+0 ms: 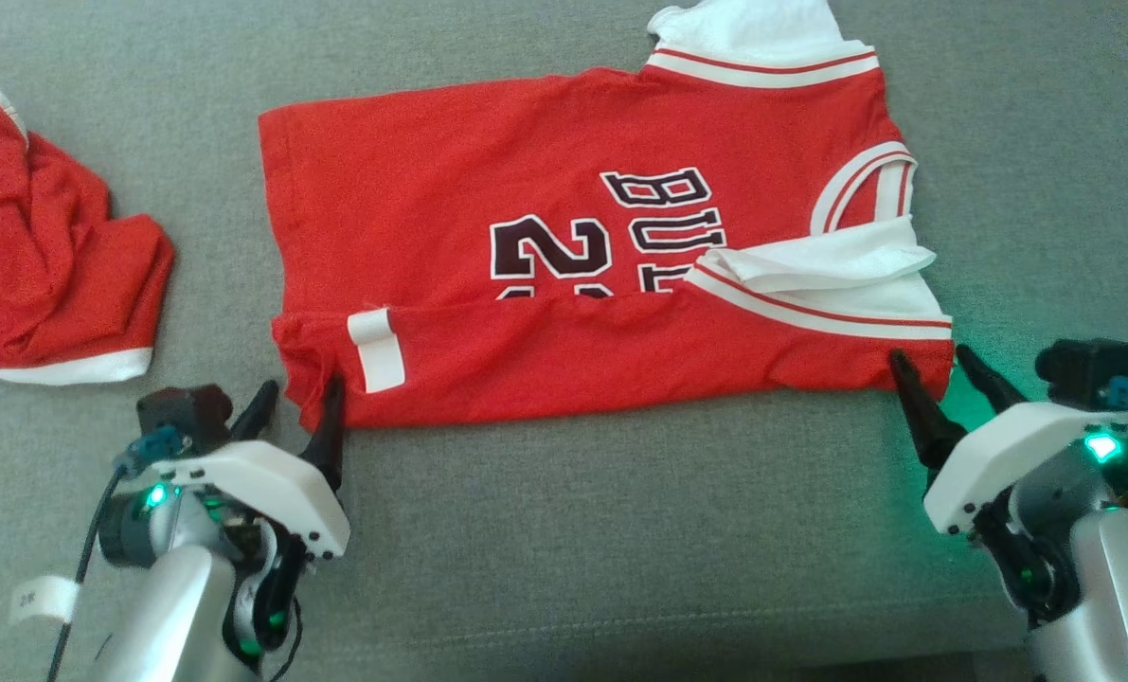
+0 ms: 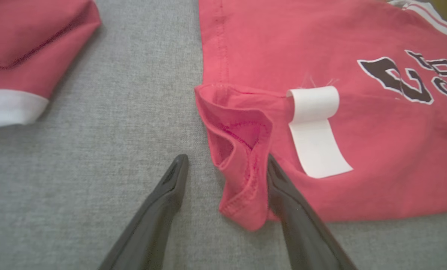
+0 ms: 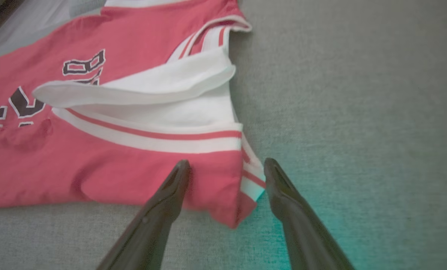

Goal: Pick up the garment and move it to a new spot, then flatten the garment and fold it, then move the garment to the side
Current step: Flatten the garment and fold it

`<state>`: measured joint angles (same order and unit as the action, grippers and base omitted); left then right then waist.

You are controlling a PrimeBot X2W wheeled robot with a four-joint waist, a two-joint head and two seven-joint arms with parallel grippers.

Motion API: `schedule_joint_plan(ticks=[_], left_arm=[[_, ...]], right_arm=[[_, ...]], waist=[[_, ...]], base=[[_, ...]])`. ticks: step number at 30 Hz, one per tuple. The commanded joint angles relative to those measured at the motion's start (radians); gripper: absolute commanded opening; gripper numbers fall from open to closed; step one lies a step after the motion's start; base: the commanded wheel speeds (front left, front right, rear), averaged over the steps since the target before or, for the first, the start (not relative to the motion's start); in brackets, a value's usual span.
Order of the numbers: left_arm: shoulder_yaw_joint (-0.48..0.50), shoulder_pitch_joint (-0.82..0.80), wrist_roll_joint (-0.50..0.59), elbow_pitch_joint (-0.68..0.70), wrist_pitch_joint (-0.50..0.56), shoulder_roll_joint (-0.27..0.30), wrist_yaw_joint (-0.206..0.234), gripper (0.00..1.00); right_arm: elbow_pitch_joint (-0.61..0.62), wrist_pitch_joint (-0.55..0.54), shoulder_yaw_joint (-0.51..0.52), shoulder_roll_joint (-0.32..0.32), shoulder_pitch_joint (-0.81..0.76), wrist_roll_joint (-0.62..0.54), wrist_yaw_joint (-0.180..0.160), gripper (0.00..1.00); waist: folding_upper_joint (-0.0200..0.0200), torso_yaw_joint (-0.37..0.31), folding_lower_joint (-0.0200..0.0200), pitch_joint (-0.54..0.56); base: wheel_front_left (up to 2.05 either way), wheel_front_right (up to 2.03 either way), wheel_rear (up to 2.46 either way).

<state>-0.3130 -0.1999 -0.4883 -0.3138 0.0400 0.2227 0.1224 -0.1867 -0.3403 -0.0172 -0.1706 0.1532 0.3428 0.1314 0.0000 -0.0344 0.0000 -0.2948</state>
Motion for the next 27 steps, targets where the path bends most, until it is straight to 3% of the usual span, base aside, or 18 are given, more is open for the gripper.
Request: schedule_joint_plan(ticks=[1, 2, 3, 4, 5, 16, 26, 27], left_arm=[[0.026, -0.03, -0.005, 0.011, 0.02, 0.019, -0.006, 1.0], [0.025, -0.028, -0.013, 0.01, 0.028, 0.018, -0.009, 0.86], [0.025, -0.025, -0.018, 0.009, 0.035, 0.019, -0.011, 0.49], [0.025, -0.022, -0.022, 0.011, 0.038, 0.019, -0.013, 0.29], [0.026, -0.016, -0.029, 0.013, 0.04, 0.018, -0.016, 0.0], [0.054, 0.074, -0.042, 0.11, 0.005, 0.051, 0.001, 0.0], [0.045, 0.194, -0.04, 0.213, 0.093, 0.102, 0.045, 0.0], [0.046, 0.202, -0.035, 0.22, 0.096, 0.103, 0.058, 0.13]], right_arm=[[0.018, -0.025, -0.023, -0.022, 0.03, 0.018, -0.001, 1.0], [0.006, -0.045, -0.022, -0.022, 0.034, 0.025, -0.001, 1.0], [-0.002, -0.062, -0.021, -0.021, 0.037, 0.034, -0.001, 0.91], [-0.003, -0.067, -0.021, -0.019, 0.041, 0.046, -0.001, 0.45], [-0.003, -0.067, -0.019, -0.019, 0.043, 0.054, -0.001, 0.0], [0.06, -0.056, 0.014, 0.007, -0.049, 0.098, -0.001, 0.0], [0.215, -0.118, 0.048, 0.068, -0.261, 0.088, -0.001, 0.0], [0.228, -0.121, 0.049, 0.073, -0.273, 0.087, -0.001, 0.1]], waist=[[0.0, 0.003, 0.0, -0.004], [0.0, 0.003, 0.0, -0.005], [0.0, 0.003, 0.0, -0.005], [0.0, 0.003, 0.0, -0.005], [0.0, 0.003, 0.0, -0.005], [0.0, 0.01, 0.0, 0.042], [0.0, 0.004, 0.0, 0.125], [0.0, 0.003, 0.0, 0.129]], base=[[0.0, 0.0, 0.0], [0.0, 0.0, 0.0], [0.0, 0.0, 0.0], [0.0, 0.0, 0.0], [0.0, 0.0, 0.0], [0.0, 0.0, 0.0], [0.0, 0.0, 0.0], [0.0, 0.0, 0.0]])
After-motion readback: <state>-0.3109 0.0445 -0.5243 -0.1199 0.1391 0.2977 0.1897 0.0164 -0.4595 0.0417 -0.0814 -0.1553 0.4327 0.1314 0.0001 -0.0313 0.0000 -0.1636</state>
